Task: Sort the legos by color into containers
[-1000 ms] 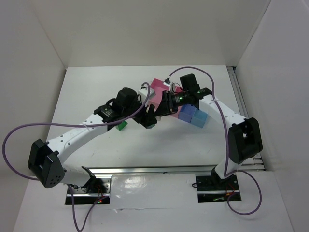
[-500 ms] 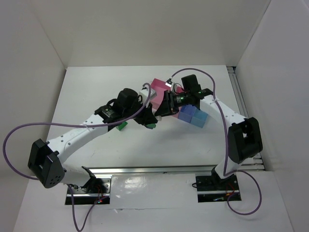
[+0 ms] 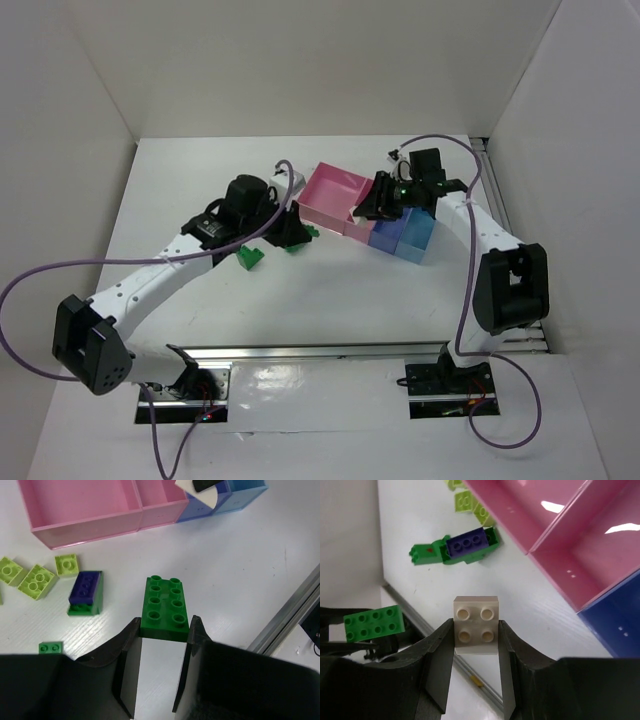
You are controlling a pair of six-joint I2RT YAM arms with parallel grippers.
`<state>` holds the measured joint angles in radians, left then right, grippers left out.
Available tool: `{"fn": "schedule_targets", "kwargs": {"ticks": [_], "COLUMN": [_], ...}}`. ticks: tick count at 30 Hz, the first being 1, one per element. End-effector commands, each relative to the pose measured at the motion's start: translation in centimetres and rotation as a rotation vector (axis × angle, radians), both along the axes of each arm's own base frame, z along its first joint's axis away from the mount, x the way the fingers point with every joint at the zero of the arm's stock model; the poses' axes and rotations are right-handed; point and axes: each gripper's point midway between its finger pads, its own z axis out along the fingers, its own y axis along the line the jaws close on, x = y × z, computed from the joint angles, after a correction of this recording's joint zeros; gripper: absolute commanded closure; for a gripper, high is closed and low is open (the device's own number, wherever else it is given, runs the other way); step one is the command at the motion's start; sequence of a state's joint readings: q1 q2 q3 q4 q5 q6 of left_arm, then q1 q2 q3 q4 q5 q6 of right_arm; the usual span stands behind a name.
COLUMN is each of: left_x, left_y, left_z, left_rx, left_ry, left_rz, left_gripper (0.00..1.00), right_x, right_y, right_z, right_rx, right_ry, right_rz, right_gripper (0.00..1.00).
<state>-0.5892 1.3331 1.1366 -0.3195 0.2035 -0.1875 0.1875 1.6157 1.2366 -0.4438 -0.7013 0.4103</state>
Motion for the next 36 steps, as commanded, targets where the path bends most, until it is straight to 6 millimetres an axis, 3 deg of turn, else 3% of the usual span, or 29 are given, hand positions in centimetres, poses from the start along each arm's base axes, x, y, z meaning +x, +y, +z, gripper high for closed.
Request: {"fn": "schedule_targets", "kwargs": {"ticks": [1,2,5,9,14,18,23,28,30,33,36], "left_x": [0.8,1.4,2.1,2.4,2.8,2.7,2.7,2.8,2.8,3.0,2.6], "left_y": [0.7,0.9,1.3,2.1,2.7,2.0,1.5,1.5,1.5,1.4,0.8], "left_z": [0.3,-1.0,-2.5,-3.5,-5.3,-6.0,-6.4,-6.5,-6.3,-5.9,-5.7], "left_rx": [-0.036,-0.026,-0.011,-0.025,-0.041,-0.052,-0.064,-0.06,-0.06,-0.065,-0.087], "left_ry": [-0.012,0.03,0.11,0.159,0.232,0.287,0.319,0.325,0.325,0.318,0.348], "left_rz": [0.042,0.077,0.13,0.192,0.258,0.248,0.243,0.243,0.243,0.242,0.192], "left_gripper": [1.0,1.0,1.0,1.0,1.0,1.0,1.0,1.0,1.0,1.0,1.0], "right_x": [3.2,3.8,4.5,4.8,6.6,7.6,9.1,10.7,11.3,12.2,12.4], "right_y": [-0.9,-1.3,-1.4,-1.4,-1.3,-1.4,-3.2,-3.5,-3.4,-2.9,-3.0], "right_z": [1.5,1.4,0.2,-0.4,0.6,0.2,-0.2,-2.5,-2.8,-2.8,-1.9], "right_rx": [-0.052,-0.069,-0.105,-0.154,-0.23,-0.315,-0.403,-0.46,-0.468,-0.474,-0.488], "right_ry": [-0.119,-0.127,-0.119,-0.119,-0.165,-0.194,-0.223,-0.2,-0.209,-0.196,-0.2], "right_rz": [-0.126,-0.161,-0.175,-0.203,-0.307,-0.383,-0.496,-0.512,-0.503,-0.452,-0.452], "right_gripper": [0.81,0.81,0.81,0.81,0.81,0.81,0.81,0.75,0.58,0.18,0.17]}}
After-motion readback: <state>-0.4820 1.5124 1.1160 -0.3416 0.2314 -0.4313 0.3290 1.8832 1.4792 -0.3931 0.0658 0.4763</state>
